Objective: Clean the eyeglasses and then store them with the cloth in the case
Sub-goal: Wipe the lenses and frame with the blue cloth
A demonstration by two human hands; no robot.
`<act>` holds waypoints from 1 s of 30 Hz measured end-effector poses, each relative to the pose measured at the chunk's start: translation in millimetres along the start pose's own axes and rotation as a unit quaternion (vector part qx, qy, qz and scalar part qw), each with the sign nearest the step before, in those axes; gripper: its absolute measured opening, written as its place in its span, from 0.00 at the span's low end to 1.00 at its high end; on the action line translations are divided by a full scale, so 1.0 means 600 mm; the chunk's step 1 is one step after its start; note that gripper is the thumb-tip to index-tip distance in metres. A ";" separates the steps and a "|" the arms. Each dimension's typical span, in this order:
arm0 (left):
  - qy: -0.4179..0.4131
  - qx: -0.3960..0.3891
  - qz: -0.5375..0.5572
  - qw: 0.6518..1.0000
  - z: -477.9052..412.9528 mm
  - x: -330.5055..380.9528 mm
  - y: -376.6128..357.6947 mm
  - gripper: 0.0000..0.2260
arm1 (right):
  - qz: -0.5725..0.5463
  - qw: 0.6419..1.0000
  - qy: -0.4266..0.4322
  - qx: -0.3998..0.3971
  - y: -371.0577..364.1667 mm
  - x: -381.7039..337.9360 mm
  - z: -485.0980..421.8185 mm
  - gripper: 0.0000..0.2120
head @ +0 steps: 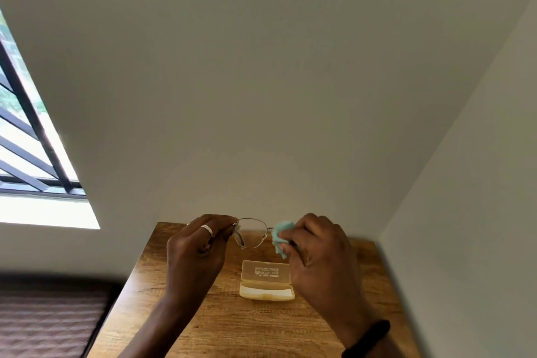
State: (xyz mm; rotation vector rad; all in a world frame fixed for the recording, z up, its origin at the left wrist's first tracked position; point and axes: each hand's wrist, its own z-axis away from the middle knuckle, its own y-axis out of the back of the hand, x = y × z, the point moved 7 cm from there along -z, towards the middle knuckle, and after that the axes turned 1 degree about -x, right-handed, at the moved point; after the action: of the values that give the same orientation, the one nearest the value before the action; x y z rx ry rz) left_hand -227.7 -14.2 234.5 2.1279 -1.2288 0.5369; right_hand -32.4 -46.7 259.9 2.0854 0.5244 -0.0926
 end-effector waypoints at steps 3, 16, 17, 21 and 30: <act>0.007 0.005 0.006 1.000 0.006 -0.009 0.008 0.10 | 0.016 1.000 -0.015 -0.019 -0.004 0.020 0.013 0.09; 0.028 0.038 -0.009 0.999 0.021 -0.039 0.057 0.08 | -0.160 0.969 -0.185 0.030 -0.087 0.091 0.013 0.09; 0.032 0.041 -0.015 0.999 0.021 -0.044 0.065 0.08 | -0.202 0.955 -0.216 -0.011 -0.128 0.090 0.023 0.09; 0.036 0.047 -0.016 0.998 0.025 -0.058 0.087 0.06 | -0.187 0.941 -0.225 -0.173 -0.295 0.044 0.080 0.09; 0.034 0.036 -0.005 0.999 0.030 -0.064 0.094 0.05 | -0.022 0.949 -0.046 -0.311 -0.502 -0.072 0.140 0.11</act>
State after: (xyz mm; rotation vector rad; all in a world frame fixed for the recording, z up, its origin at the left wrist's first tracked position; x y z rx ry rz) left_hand -294.7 -23.9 215.1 2.1548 -1.1772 0.6540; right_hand -180.6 7.2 -13.5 1.4447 0.4671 -0.0421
